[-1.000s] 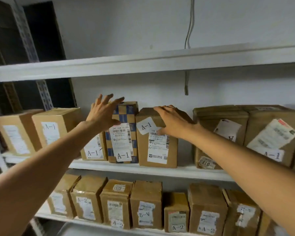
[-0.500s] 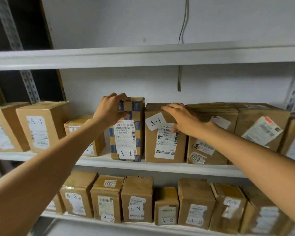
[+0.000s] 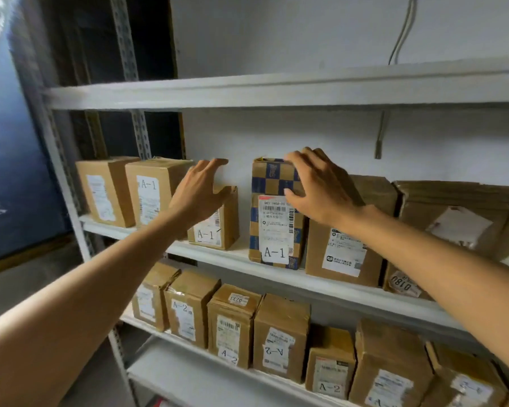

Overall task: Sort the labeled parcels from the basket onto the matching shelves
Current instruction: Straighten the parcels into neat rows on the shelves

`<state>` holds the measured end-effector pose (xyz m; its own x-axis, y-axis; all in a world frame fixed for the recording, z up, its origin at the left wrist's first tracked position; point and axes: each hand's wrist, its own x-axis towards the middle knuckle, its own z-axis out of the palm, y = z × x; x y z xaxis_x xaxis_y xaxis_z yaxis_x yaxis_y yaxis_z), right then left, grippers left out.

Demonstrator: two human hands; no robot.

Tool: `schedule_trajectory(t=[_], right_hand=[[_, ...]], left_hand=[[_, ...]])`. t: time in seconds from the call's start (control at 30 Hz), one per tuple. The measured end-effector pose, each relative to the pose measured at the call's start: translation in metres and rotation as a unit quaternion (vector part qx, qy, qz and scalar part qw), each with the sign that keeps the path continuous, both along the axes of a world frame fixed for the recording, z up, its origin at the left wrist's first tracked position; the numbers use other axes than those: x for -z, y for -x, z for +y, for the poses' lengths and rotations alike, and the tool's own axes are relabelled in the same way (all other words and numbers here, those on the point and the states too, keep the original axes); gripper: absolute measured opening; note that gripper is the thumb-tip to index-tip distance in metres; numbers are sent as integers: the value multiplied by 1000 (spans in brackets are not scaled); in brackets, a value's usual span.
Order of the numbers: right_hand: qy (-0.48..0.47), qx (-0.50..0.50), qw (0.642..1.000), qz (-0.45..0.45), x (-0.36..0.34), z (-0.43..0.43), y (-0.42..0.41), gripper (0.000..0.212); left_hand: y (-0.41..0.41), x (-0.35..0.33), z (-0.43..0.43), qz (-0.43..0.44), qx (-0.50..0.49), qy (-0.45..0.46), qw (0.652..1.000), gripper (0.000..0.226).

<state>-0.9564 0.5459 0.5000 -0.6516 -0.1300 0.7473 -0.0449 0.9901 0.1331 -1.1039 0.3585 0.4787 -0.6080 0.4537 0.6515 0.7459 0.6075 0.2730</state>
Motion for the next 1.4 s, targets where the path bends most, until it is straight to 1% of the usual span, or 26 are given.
schedule_trajectory(t=[0.1, 0.17, 0.23, 0.33, 0.47, 0.57, 0.67, 0.8, 0.93, 1.2, 1.33, 1.4], right_hand=[[-34, -42, 998, -11, 4, -45, 36, 38], [-25, -50, 997, -53, 8, -70, 65, 34], [9, -45, 992, -118, 13, -88, 97, 35], [37, -4, 980, -194, 22, -105, 143, 44], [71, 52, 972, -219, 33, -116, 186, 59], [70, 95, 963, -241, 45, -121, 203, 72], [70, 113, 956, -263, 50, -120, 208, 76], [52, 122, 963, -235, 50, -119, 206, 71], [41, 121, 965, -229, 50, -118, 199, 70], [18, 142, 959, -244, 49, -104, 174, 71], [-19, 168, 955, -245, 47, -101, 167, 71], [-22, 177, 955, -237, 47, -98, 164, 70]], left_hand=[[31, 1, -40, 16, -34, 13, 999, 47], [52, 0, -64, 18, -44, 14, 999, 52], [77, -3, -85, 13, -52, 25, 998, 62], [122, -8, -107, 20, -71, 75, 994, 78], [172, -17, -122, 28, -60, 149, 987, 94], [198, -15, -127, 22, -37, 202, 978, 96], [212, -11, -126, 24, -7, 187, 982, 88], [218, -6, -123, 51, 1, 149, 988, 83], [210, -1, -124, 69, 9, 116, 991, 75], [179, 3, -106, 66, 34, 67, 995, 67], [162, 4, -81, 57, 59, 67, 994, 68], [160, 5, -71, 59, 61, 73, 994, 68]])
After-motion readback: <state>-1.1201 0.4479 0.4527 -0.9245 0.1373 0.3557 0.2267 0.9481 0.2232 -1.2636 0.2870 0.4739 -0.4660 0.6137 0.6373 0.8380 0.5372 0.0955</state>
